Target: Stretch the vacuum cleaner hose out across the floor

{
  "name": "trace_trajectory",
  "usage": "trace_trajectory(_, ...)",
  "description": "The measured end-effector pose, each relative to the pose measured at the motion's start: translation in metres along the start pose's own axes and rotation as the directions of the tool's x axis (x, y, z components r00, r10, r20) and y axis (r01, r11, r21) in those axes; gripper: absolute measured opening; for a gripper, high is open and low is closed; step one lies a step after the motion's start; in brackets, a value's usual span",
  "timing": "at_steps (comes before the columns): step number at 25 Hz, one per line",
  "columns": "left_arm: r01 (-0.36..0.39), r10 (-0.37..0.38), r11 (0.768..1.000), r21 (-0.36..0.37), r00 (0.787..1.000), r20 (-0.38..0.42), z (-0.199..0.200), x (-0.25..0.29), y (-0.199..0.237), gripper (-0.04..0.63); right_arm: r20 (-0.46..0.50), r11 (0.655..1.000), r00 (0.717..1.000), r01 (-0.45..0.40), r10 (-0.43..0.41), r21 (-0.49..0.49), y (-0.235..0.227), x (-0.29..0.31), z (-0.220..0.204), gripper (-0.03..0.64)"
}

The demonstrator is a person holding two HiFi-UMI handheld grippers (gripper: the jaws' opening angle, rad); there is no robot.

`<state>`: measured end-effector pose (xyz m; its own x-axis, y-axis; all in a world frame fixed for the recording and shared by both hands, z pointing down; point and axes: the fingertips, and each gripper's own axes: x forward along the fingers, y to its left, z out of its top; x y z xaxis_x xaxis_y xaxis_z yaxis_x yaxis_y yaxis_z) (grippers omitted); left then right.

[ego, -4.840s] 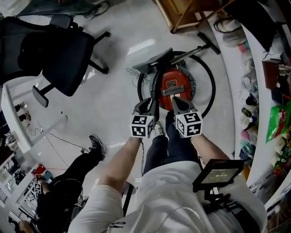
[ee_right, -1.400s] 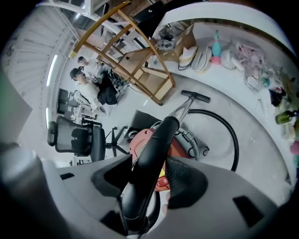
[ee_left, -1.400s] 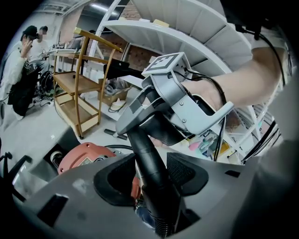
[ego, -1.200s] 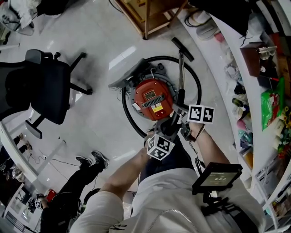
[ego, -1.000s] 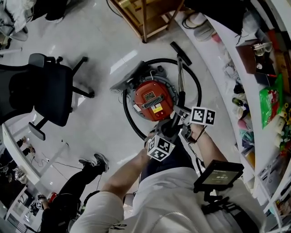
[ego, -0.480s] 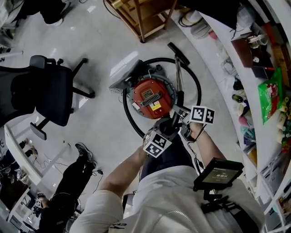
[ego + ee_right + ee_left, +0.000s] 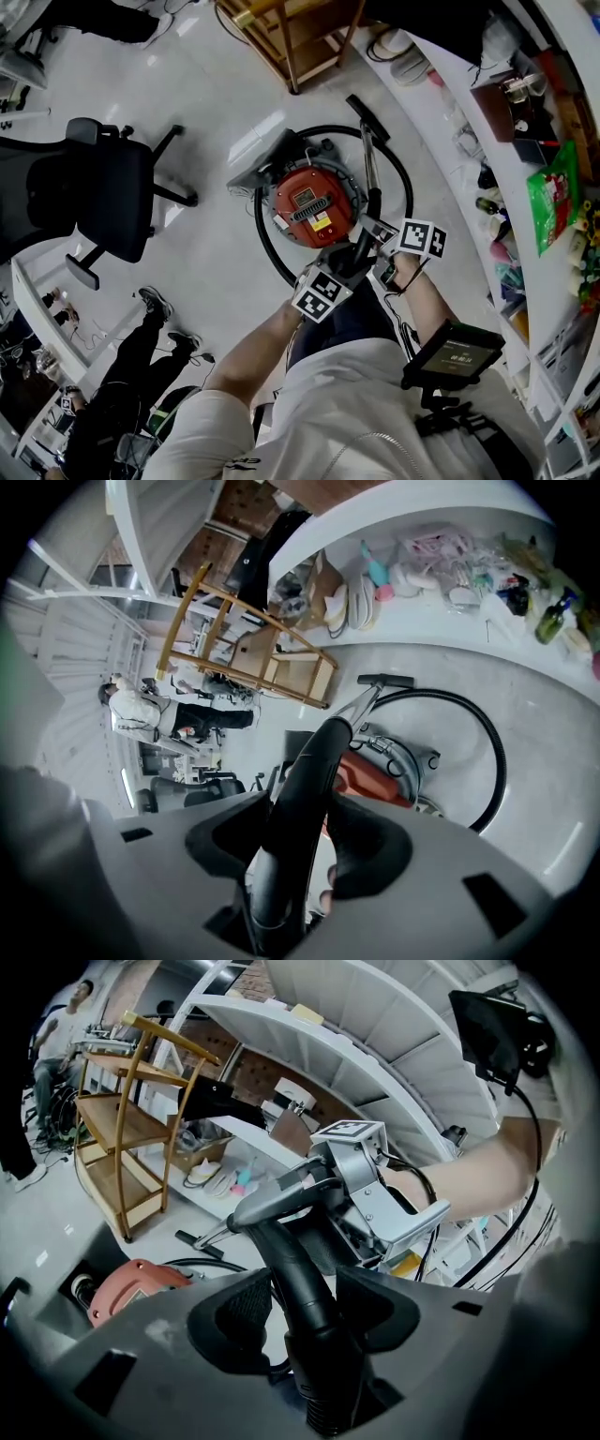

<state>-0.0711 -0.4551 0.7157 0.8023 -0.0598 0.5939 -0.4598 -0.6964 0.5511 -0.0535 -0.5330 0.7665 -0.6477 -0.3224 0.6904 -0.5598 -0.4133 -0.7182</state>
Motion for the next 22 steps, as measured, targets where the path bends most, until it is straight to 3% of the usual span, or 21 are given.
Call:
trace_trajectory(13, 0.034, -0.033, 0.998, 0.057, 0.999, -0.011, 0.035, -0.047, -0.029, 0.201, 0.122, 0.993, 0.989, -0.091, 0.081, 0.079, 0.049, -0.040, -0.007, 0.196)
trace_trajectory(22, 0.049, -0.050, 0.987, 0.153, 0.999, -0.001, 0.066, -0.102, -0.052, 0.201, 0.225, 0.987, 0.965, -0.151, 0.134, 0.059, 0.112, -0.078, -0.017, 0.196)
